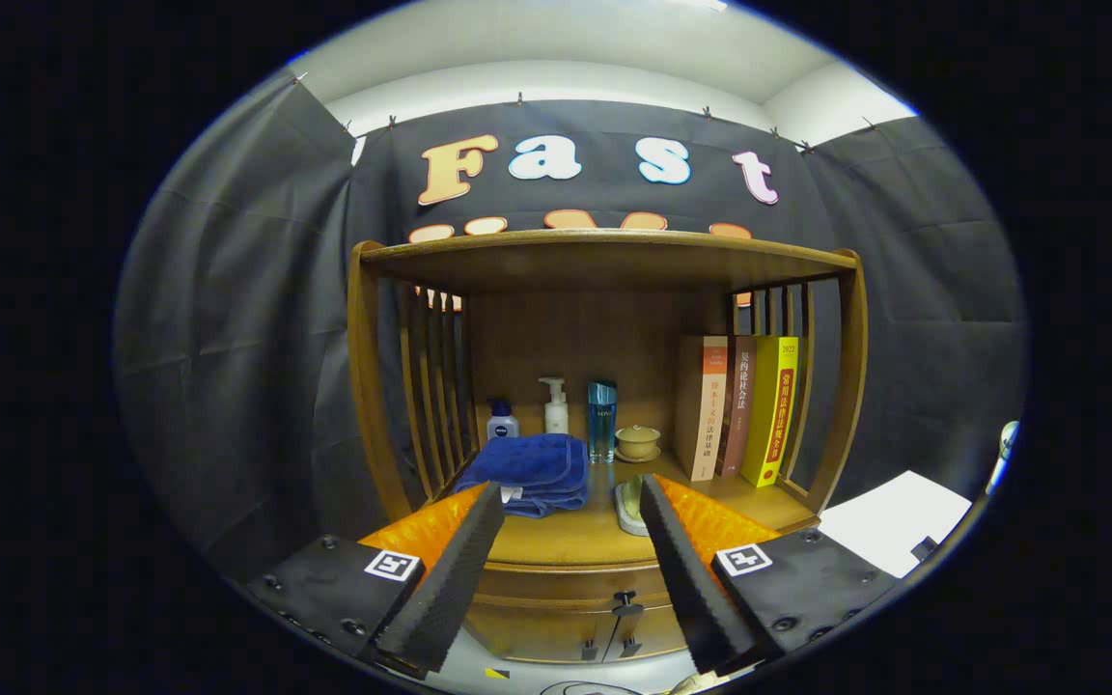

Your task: Pull open the drawer, take out the items inside it, and place them on the countertop above the cabinet.

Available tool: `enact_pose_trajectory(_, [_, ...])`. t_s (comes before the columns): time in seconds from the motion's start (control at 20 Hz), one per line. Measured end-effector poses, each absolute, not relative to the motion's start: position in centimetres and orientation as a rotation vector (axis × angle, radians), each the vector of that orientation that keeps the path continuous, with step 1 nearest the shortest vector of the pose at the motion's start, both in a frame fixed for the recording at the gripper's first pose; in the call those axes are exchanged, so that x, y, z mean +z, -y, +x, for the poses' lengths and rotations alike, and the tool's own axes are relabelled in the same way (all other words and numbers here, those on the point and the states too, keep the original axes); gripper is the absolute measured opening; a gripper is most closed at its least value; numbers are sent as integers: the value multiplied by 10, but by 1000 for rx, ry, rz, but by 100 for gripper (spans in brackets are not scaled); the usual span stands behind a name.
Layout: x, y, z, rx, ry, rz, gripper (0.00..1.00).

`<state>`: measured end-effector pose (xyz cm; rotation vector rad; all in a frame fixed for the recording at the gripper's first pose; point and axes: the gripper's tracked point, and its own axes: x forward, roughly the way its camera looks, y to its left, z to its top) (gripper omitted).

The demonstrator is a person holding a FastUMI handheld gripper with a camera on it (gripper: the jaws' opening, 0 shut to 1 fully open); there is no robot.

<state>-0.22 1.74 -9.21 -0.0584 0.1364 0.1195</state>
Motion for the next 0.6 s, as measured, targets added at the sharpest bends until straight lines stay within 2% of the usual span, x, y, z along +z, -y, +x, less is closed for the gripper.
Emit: enact_pose_trajectory(0.6, [-100,-15,-3,115,-145,-62,96])
